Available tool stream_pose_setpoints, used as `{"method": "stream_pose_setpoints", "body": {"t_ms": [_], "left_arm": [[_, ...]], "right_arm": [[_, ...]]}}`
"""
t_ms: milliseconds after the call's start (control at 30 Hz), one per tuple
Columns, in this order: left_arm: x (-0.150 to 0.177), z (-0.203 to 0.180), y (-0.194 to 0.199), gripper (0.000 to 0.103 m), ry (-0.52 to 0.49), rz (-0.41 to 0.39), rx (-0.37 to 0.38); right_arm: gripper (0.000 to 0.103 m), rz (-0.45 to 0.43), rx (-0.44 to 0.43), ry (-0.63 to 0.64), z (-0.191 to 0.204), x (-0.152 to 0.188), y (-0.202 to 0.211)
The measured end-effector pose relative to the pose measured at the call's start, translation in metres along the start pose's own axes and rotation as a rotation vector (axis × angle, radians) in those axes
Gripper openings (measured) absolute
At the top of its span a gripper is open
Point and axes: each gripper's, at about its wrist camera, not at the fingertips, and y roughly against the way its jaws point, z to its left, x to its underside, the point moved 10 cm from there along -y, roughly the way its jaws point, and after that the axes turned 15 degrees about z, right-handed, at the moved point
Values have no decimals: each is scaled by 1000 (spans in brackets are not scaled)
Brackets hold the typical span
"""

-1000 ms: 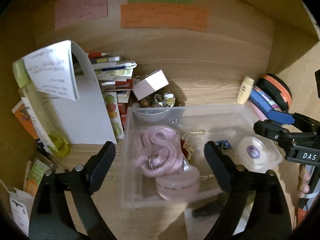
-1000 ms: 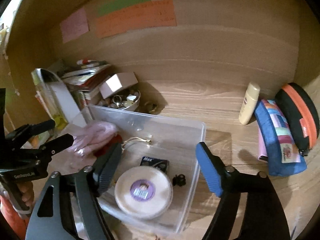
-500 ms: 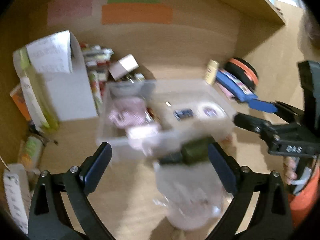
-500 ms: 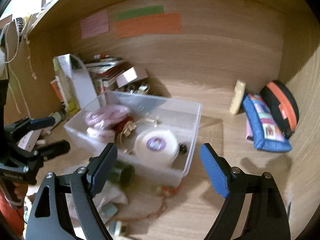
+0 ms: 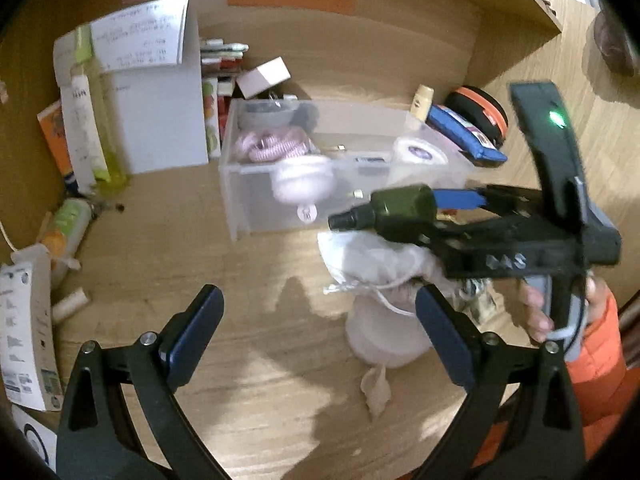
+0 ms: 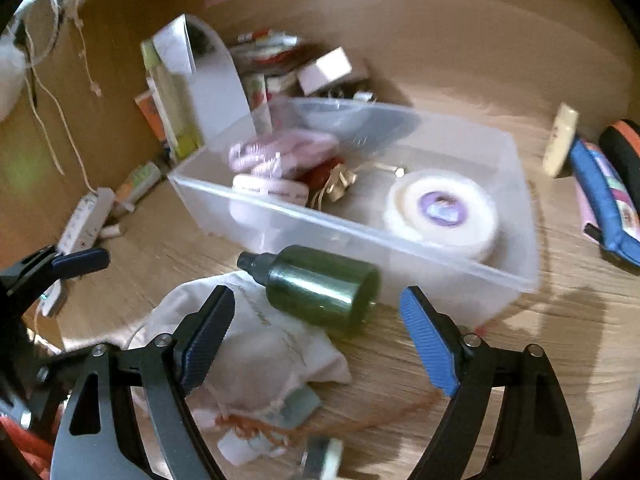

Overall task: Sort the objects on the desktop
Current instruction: 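Grasp the green glass bottle with the right tool while the left tool grasps the white cloth bag, then carry the bottle and cloth bag into the clear box and open both tools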

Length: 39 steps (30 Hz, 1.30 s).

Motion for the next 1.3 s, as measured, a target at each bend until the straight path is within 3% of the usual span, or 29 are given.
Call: {"method": "stream_pose_setpoints", "body": {"t_ms": [167, 233, 300, 433, 467, 733, 1000, 1133, 1200, 1300], "left_arm": [[3, -10, -9, 98, -18, 23, 36], [2, -15, -11, 98, -23, 25, 48], [1, -21, -14, 98, -29, 32, 65], [-4, -36, -23, 98, -56, 51, 77], [-6, -41, -26, 98, -67, 58, 79], [-19, -57, -52, 98, -81, 123, 72], [-21, -55, -86, 98, -24, 241, 58], [-29, -54, -89, 97, -6, 221, 37], [-32, -53, -88, 83, -9, 201, 9], [-33, -50, -84, 80, -16, 174, -14]], "right_arm": [[85, 41, -52, -26, 3, -7, -14], [80, 40, -57, -30, 3, -7, -15], [62, 35, -42, -29, 1, -6, -14], [60, 13, -79, -37, -4, -2, -5], [55, 3, -82, -40, -5, -1, -2], [55, -93, -128, -86, -29, 7, 36], [55, -161, -147, -141, -59, 19, 61], [55, -173, -164, -157, -71, 25, 66], [55, -177, -173, -166, -75, 27, 67], [55, -184, -179, -174, -80, 28, 69]]}}
